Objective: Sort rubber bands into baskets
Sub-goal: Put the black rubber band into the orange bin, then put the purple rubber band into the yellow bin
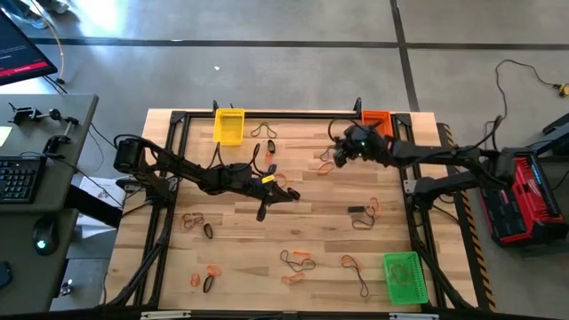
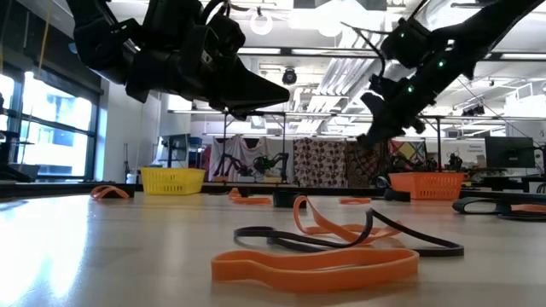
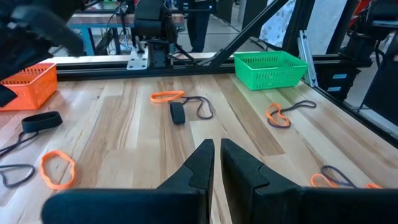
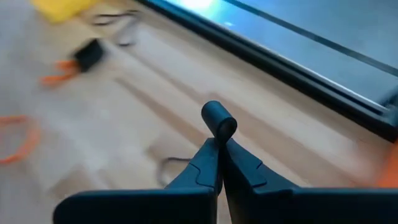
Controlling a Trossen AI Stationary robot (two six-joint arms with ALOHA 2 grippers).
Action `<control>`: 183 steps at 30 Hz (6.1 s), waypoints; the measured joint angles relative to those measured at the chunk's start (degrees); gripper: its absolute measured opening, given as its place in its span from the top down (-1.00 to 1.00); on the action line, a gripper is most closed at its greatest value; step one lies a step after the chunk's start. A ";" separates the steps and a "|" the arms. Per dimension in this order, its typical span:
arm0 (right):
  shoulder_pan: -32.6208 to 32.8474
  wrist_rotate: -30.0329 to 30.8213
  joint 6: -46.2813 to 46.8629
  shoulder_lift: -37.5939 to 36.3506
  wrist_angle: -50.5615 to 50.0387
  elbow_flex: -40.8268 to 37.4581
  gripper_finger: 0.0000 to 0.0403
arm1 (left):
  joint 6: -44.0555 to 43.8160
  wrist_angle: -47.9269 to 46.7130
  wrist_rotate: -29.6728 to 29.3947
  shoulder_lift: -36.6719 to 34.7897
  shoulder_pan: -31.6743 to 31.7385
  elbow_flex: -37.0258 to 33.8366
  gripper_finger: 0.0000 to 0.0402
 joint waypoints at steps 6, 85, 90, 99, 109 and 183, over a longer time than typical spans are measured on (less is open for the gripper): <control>-3.07 2.79 2.07 0.00 -2.91 0.00 1.00 | 0.01 -0.05 -1.33 0.00 0.00 0.00 0.91; -33.11 -5.10 -4.03 32.28 -43.71 29.99 0.84 | 2.39 -0.07 -3.15 -0.02 -0.02 0.02 0.91; -32.70 -4.41 -5.73 32.28 -44.55 29.99 0.52 | 2.04 -0.08 -3.14 -0.03 -0.04 0.02 0.91; -32.45 -3.33 -8.06 30.84 -48.60 32.16 0.21 | 2.04 -0.05 -3.14 -0.02 -0.03 0.02 0.91; -30.69 -3.37 -7.15 17.13 -52.04 34.51 0.66 | 3.00 -0.02 -3.15 -0.04 -0.02 0.02 0.91; 38.38 14.27 -8.00 -4.24 9.47 0.76 1.00 | -12.18 -68.25 -7.05 -36.38 -9.53 0.09 0.91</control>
